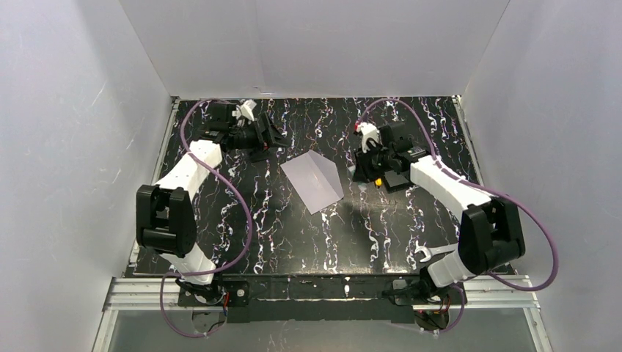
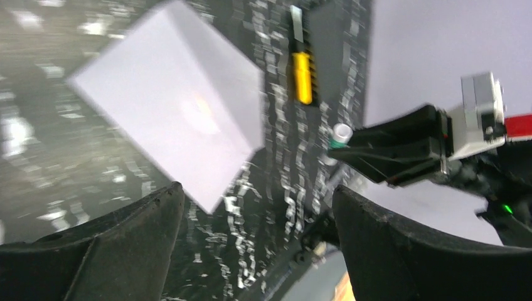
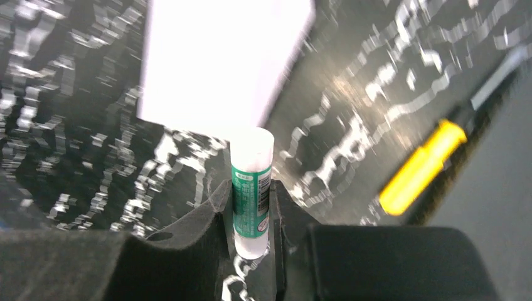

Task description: Place the letter into the envelope and seal it

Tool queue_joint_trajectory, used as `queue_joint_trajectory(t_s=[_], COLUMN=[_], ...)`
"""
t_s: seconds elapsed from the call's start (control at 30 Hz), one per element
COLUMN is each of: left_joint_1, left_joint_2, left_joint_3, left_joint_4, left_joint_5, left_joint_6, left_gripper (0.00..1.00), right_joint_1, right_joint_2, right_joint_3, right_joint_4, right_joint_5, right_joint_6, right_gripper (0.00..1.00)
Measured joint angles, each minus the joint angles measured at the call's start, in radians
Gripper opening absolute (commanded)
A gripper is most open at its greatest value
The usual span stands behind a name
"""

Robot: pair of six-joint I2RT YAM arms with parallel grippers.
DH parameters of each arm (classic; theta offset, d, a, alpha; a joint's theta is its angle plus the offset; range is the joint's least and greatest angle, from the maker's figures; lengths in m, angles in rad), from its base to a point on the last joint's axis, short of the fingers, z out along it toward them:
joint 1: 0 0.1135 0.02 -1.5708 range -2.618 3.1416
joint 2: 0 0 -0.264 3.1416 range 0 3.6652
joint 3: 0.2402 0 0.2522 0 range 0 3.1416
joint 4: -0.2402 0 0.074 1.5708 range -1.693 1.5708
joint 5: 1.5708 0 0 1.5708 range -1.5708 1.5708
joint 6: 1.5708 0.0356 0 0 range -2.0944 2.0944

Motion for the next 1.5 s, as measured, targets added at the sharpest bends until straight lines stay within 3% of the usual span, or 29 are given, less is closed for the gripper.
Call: queue_joint_trajectory(t_s=[0.13, 0.33, 0.53, 0.83, 1.07, 1.37, 1.5], left_joint_1=[-0.074, -0.145, -0.159, -0.163, -0.167, -0.168, -0.165], left_joint_2=[0.000, 0.027, 0.056, 0.113, 0.135, 0.170, 0.174], left_joint_3=[-0.005, -0.035, -0.032, 0.016, 0.041, 0.124, 0.142], left_joint_4=[0.108, 0.297, 0.245, 0.177, 0.067, -0.101, -0.157], left_joint_5=[0.164, 0.340, 0.359, 0.373, 0.345, 0.342, 0.343], left_joint_6=[-0.053, -0.179, -0.169, -0.167, -0.138, -0.002, 0.044], left_gripper=[0.87, 0.72, 0.56, 0.52, 0.24, 0.33, 0.28], right_joint_1=[0.059, 0.150, 0.174, 0.216, 0.236, 0.239, 0.246], right_joint_2=[-0.026, 0.028, 0.090, 0.187, 0.220, 0.263, 0.277], right_joint_3=[0.031, 0.123, 0.218, 0.348, 0.373, 0.438, 0.466], right_joint_4=[0.108, 0.179, 0.178, 0.050, -0.016, -0.058, -0.078], right_joint_5=[-0.113, -0.214, -0.253, -0.266, -0.258, -0.273, -0.280], right_joint_6=[0.042, 0.064, 0.056, -0.049, -0.106, -0.119, -0.129], right_gripper=[0.19, 0.20, 0.21, 0.20, 0.20, 0.21, 0.21])
